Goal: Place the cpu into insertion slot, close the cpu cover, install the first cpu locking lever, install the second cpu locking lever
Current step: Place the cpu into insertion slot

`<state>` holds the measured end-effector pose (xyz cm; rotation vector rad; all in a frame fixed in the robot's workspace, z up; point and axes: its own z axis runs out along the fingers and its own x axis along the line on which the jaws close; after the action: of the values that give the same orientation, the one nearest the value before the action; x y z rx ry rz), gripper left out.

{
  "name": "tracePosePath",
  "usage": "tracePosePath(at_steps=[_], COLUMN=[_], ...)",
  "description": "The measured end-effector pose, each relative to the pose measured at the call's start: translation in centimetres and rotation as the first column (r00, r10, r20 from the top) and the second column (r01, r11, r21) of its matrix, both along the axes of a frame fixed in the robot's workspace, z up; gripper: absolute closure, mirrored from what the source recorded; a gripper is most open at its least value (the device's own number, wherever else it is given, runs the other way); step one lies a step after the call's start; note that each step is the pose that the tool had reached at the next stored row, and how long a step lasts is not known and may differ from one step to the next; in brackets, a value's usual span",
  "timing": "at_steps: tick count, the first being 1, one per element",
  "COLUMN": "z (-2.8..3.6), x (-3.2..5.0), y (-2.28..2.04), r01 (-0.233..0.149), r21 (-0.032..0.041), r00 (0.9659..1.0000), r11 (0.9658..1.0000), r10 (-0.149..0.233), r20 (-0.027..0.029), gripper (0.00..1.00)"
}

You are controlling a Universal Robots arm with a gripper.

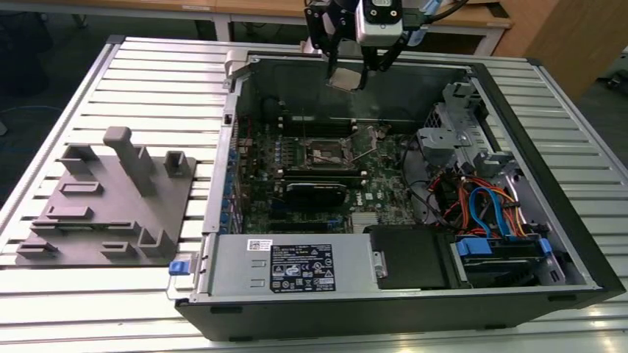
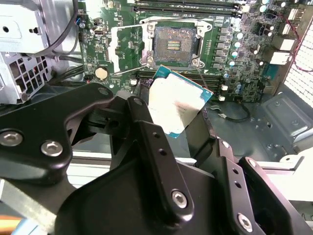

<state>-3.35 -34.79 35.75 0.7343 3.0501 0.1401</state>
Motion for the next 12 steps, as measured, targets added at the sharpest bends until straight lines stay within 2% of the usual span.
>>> tracePosePath(at_steps=[3, 12], z=[-0.01, -0.02], x=[0.00, 0.00], y=[0.00, 0.00], r01=[0.007, 0.067], r21=[-0.0007, -0.0028], r00=[1.0000, 0.9978], r11=[1.0000, 0.9978], r10=[-0.007, -0.067], r20=[0.0001, 0.0000], gripper=[0.46, 0.46])
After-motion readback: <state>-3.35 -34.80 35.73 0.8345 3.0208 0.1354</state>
